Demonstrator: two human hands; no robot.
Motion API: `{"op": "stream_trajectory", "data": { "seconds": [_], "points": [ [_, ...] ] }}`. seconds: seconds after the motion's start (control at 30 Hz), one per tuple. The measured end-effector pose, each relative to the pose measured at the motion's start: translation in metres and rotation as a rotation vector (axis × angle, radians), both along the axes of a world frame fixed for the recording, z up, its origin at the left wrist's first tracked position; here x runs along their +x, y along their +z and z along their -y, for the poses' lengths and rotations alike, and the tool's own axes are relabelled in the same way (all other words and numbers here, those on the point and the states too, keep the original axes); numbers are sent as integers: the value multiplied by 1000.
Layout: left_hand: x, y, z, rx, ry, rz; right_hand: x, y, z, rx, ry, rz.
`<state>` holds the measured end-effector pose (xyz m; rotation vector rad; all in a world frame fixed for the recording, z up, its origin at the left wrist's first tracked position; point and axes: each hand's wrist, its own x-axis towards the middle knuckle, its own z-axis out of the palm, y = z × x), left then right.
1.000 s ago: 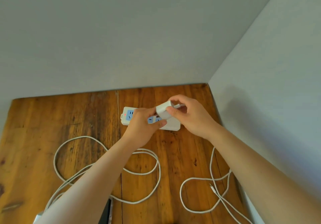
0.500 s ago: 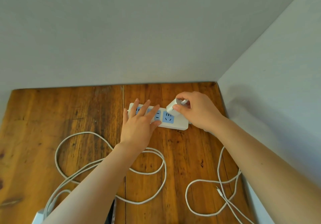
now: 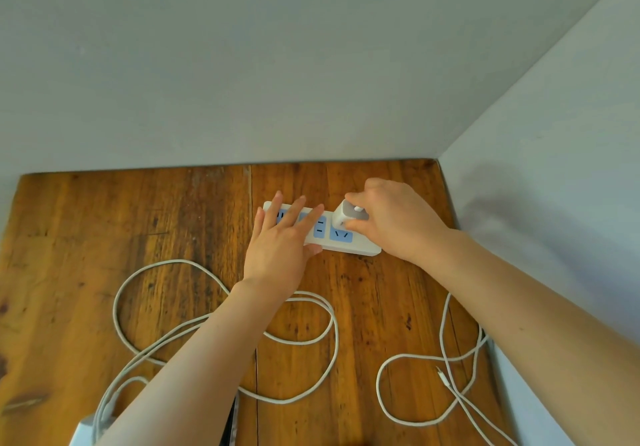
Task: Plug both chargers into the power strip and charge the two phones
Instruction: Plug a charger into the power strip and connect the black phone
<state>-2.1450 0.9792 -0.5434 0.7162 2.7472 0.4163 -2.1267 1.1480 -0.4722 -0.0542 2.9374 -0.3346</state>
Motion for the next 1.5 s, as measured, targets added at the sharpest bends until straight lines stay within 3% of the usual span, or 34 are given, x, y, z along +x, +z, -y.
{"op": "stream_trajectory", "data": {
  "seconds": [0.57,1.07,1.27,1.4,1.5],
  "points": [
    [0,-4,0,48,3,-35,-1,9,15,133,148,21],
    [1,-1,2,28,-32,-17,7,-6,32,75,-46,-7],
    [2,2,1,-115,-62,-8,8,-5,31,141,-62,-13],
    [11,15,-5,-171,1,-11,28,1,14,-195,-185,52],
    [45,25,-6,98,67,-25,70,12,-8,-337,-375,-104]
  ]
}}
